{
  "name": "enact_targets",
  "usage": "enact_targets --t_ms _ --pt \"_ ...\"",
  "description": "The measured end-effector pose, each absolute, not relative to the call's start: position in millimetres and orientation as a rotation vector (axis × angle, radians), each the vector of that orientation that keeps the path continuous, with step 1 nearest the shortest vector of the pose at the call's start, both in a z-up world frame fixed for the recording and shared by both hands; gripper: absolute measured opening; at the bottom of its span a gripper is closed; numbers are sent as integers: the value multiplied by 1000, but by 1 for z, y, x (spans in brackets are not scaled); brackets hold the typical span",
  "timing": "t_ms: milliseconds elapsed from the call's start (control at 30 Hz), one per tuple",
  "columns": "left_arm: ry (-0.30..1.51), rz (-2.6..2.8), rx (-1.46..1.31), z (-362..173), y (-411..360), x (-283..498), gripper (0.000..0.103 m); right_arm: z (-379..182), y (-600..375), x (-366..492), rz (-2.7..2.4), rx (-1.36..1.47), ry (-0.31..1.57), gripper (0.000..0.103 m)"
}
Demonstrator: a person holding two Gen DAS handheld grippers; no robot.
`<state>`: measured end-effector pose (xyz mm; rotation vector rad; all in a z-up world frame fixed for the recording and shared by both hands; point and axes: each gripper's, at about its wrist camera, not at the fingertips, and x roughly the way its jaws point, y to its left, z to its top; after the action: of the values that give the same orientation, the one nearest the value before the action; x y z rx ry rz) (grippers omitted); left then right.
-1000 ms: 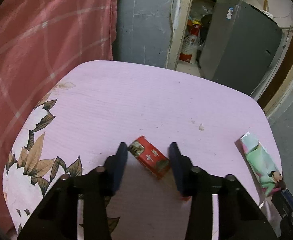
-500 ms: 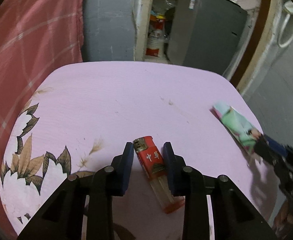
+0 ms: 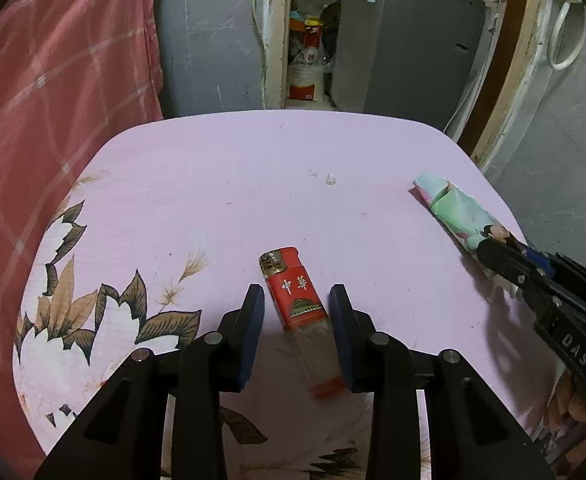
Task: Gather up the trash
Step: 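Grasp the red lighter with the left gripper while the right grasps the toothpaste tube, then carry the lighter and tube over the blue bin and open both grippers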
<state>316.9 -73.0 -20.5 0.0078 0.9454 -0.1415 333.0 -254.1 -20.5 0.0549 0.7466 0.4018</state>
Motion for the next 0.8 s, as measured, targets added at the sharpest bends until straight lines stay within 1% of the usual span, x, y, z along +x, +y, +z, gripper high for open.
enact_targets --t_ms 33,233,367,600,800 --pt "948 -137 8 -21 -74 318 24 -21 -254 333 404 54 750 12" --pt "935 -126 -7 -20 -76 315 20 -22 -256 322 400 66 746 9" --pt "914 -160 -50 -18 -79 311 19 -18 -260 308 375 56 703 8" --pt "800 -280 -92 -3 -119 284 19 -2 -294 269 244 36 577 8" --pt "678 -417 -115 15 -167 257 19 8 -339 233 107 73 511 8"
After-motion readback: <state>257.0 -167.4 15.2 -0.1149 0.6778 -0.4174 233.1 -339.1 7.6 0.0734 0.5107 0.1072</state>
